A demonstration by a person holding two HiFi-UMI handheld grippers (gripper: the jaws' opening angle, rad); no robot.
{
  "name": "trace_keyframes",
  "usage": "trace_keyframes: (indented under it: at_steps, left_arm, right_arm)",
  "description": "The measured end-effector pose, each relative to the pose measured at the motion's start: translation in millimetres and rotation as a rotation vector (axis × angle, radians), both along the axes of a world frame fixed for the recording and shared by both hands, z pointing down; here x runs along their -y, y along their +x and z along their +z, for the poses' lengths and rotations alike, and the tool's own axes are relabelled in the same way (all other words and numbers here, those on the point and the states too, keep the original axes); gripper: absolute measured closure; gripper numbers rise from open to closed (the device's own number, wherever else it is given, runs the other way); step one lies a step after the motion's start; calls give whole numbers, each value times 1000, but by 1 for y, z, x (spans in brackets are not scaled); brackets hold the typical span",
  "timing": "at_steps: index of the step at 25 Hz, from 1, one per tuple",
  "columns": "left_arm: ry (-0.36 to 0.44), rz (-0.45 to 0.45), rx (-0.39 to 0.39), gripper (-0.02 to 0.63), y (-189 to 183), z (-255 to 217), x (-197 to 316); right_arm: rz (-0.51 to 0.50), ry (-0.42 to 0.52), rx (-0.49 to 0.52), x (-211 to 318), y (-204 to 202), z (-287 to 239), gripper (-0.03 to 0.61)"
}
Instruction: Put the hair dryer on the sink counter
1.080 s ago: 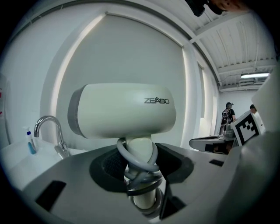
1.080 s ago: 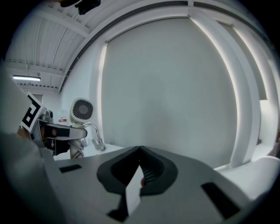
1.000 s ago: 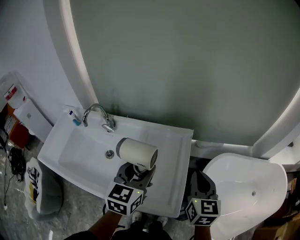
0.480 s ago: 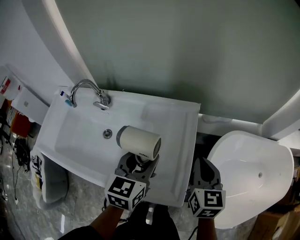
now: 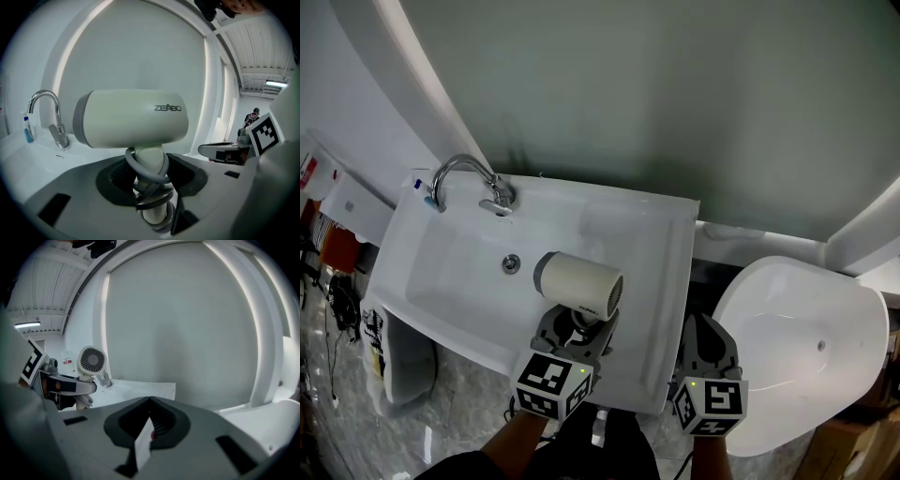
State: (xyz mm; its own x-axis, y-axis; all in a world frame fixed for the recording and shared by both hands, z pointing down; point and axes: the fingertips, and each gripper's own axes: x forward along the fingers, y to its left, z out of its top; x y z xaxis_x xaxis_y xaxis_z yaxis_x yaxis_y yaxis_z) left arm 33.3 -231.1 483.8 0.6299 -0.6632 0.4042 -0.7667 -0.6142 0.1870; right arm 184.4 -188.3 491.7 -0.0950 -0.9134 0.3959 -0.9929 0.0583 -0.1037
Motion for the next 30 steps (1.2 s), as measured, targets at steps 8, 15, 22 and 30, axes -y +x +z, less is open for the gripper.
trace_keyframes:
  at_steps: [8,15,22,30]
  left_arm:
    - [-33,12,0,420,12,10,14]
    - [-79,44,6,420,36,31,33]
    - [-161,27,-12,419,51,65,52]
    - [-246,9,30,416,59,106,68]
  right_arm:
    - [9,-13,5,0,5,6,557]
    - [29,-32,-1,-1,18,13,557]
    - [31,-36,-19,3,23,17,557]
    - [34,-45,-33,8,28,21,557]
